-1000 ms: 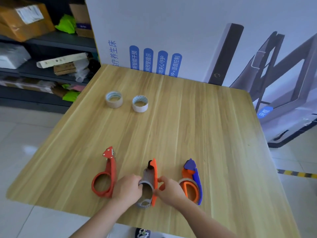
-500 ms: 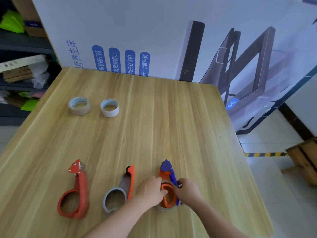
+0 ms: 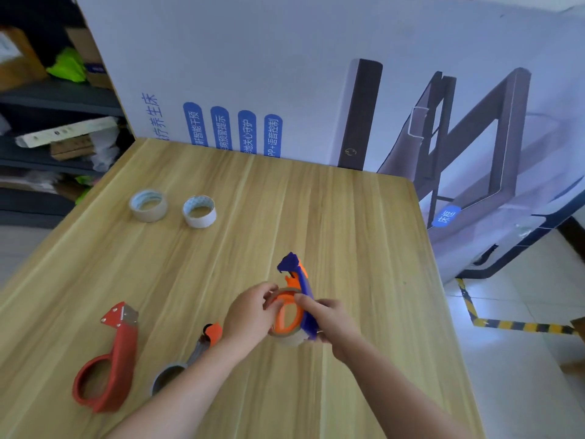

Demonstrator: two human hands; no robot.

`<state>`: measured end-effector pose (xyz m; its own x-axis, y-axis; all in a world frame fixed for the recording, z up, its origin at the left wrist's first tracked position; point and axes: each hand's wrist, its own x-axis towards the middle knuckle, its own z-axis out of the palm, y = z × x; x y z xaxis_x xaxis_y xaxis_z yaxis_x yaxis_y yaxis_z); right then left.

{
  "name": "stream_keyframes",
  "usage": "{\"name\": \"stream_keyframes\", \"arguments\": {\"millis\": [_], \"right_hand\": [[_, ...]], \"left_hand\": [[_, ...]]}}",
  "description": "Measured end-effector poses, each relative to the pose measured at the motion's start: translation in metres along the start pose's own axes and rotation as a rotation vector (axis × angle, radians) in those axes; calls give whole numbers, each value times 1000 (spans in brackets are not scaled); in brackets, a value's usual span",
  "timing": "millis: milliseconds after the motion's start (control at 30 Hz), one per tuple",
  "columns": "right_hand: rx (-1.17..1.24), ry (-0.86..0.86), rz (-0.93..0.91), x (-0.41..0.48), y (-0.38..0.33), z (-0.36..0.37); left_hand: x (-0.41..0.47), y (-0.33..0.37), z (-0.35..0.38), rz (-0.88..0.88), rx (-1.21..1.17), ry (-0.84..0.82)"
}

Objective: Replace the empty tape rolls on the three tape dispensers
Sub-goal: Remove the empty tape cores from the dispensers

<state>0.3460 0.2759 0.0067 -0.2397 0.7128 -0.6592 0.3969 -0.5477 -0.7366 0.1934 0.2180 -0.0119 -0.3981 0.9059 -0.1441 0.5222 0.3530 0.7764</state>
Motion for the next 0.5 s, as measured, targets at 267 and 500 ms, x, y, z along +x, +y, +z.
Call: {"name": "stream_keyframes", "arguments": {"millis": [267, 500], "right_hand": [[120, 26, -97, 16, -50, 1], [181, 54, -145, 43, -71, 9]], "left_hand": [[5, 12, -17, 522, 251, 191], [40, 10, -35, 229, -41, 216]]}}
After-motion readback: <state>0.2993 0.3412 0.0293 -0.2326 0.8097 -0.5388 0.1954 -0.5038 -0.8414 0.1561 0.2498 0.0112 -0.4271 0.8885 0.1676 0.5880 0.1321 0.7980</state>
